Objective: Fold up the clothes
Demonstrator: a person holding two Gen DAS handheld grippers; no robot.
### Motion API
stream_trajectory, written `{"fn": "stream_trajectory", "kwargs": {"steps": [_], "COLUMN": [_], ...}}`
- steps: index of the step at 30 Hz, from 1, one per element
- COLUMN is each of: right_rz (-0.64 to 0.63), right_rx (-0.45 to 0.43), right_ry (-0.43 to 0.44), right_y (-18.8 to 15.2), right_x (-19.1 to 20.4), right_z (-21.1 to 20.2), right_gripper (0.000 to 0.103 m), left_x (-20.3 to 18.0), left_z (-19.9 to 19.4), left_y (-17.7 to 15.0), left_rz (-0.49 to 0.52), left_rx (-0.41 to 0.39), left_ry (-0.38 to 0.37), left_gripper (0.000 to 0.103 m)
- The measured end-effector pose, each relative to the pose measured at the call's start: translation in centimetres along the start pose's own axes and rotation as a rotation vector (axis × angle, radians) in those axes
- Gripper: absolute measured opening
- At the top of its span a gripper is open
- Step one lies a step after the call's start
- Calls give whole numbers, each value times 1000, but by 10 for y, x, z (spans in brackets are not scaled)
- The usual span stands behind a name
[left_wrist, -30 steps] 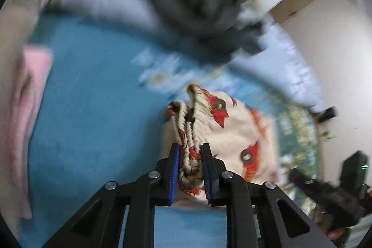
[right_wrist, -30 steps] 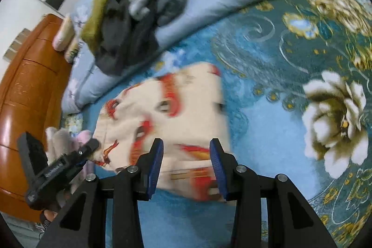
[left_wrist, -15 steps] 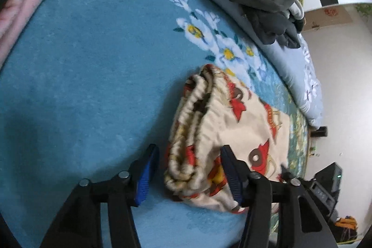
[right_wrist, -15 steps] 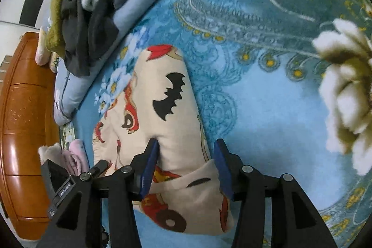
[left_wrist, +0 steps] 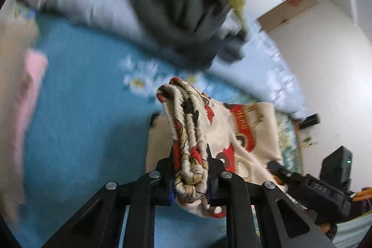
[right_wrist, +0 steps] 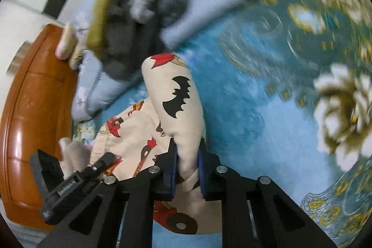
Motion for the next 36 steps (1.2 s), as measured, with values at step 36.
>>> {"fn": "stream_trajectory", "kwargs": {"steps": [36], "right_rz": [148], "right_rx": [104], "right_ry": [17], "right_y": [5], "right_x": [-54], "right_z": [22], "right_gripper": [14], "left_x": [46], "left_z": [66], "left_y": [-45], "left_rz": [-44], "left_rx": [179], "left_ry": [-74], "left_gripper": [21]}}
Point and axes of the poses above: each gripper's, at about its wrist camera, not at the fingertips, and z roughly the way its jaws point, x to its left, y to its top, the point moved 4 cm from there along z, roughly the way its jaws point, and after that the axes turned 2 degrees about -z, right-handed, at the moved point
